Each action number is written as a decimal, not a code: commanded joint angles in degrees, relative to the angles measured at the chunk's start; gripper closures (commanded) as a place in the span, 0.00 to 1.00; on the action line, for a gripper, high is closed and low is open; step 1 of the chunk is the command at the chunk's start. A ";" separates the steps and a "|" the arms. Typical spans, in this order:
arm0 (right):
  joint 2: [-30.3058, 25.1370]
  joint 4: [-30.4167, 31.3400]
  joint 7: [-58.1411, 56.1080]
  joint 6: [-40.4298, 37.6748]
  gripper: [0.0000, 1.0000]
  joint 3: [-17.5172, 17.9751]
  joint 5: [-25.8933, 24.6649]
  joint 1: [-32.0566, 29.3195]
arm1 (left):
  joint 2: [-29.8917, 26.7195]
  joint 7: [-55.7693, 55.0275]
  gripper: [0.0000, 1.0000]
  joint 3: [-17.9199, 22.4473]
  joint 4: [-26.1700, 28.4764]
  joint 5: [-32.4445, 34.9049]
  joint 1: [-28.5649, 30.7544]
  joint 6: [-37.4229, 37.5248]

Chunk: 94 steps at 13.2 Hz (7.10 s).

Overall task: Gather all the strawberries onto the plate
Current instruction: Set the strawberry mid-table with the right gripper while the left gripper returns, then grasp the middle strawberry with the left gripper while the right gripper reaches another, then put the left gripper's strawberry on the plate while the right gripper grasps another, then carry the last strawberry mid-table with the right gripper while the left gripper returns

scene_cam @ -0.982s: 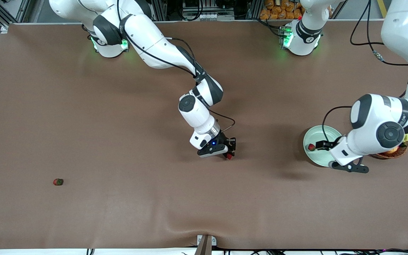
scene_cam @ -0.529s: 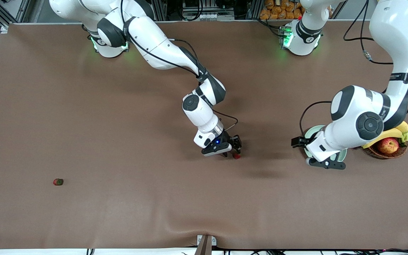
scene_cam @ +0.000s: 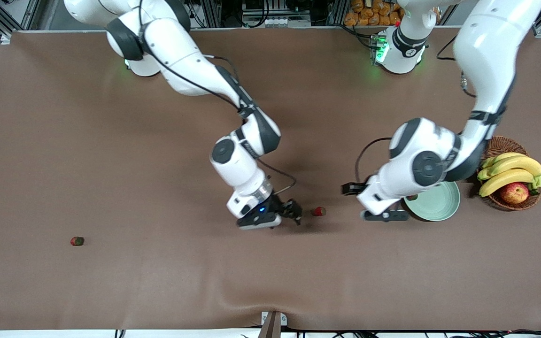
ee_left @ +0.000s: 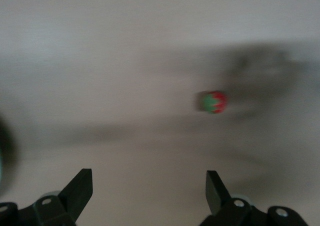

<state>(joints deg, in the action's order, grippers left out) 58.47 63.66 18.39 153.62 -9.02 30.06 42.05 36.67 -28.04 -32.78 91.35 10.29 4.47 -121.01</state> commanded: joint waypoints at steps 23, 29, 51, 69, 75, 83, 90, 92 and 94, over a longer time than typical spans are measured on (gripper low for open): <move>-20.96 36.64 -48.60 -16.07 0.00 -21.04 -0.18 -24.20 | 11.68 3.87 0.21 17.67 -5.40 7.91 -20.90 -19.02; -10.50 24.77 -54.34 -14.24 0.00 -20.69 0.44 -27.89 | 11.32 3.08 0.25 17.49 -5.48 7.55 -21.25 -17.24; -5.73 20.27 -51.88 -9.30 0.00 -13.48 0.97 -34.41 | -5.19 25.01 1.00 11.96 3.90 7.55 -3.89 -0.28; -6.70 20.54 -52.67 -13.61 0.72 -13.74 0.18 -34.67 | -14.08 36.21 0.00 9.33 7.90 8.26 12.23 2.24; -8.36 20.36 -55.21 -15.10 0.90 -13.92 0.00 -34.06 | -14.08 35.16 0.00 3.17 -0.56 7.38 12.15 9.73; -15.31 19.92 -56.54 -21.86 0.90 -13.75 0.18 -25.73 | -14.52 19.53 0.00 -2.45 -4.34 0.17 12.15 14.13; -14.00 19.66 -45.15 -18.65 0.90 -12.78 9.83 -5.17 | -14.52 5.90 0.00 -6.94 -4.43 0.17 12.41 15.10; -13.56 19.66 -36.98 -14.24 0.90 -12.78 9.84 0.64 | -14.52 4.49 0.00 -7.12 -4.43 0.26 12.41 15.62; -12.77 19.66 -31.42 -13.88 0.90 -12.34 9.93 4.68 | -14.52 4.13 0.00 -7.03 -4.25 0.35 12.41 15.89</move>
<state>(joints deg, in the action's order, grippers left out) 45.48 82.61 -16.80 139.09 -20.95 38.35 44.01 22.16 -22.85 -39.38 87.84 11.28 16.54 -106.62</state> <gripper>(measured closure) 0.630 0.000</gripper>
